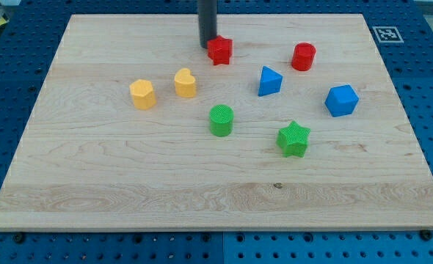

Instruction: Push yellow heart slightly up

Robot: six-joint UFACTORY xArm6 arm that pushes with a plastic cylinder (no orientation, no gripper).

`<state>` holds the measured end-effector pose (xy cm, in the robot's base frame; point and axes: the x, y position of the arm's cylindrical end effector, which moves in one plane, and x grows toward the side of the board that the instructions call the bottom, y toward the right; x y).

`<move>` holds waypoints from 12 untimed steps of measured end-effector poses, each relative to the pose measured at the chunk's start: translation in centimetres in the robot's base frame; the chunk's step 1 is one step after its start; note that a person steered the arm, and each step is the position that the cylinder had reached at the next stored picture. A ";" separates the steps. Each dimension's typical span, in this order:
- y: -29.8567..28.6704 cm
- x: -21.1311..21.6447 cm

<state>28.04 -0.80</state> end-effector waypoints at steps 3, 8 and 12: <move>-1.1 0.2; 0.9 9.8; 1.6 14.3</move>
<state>42.30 0.79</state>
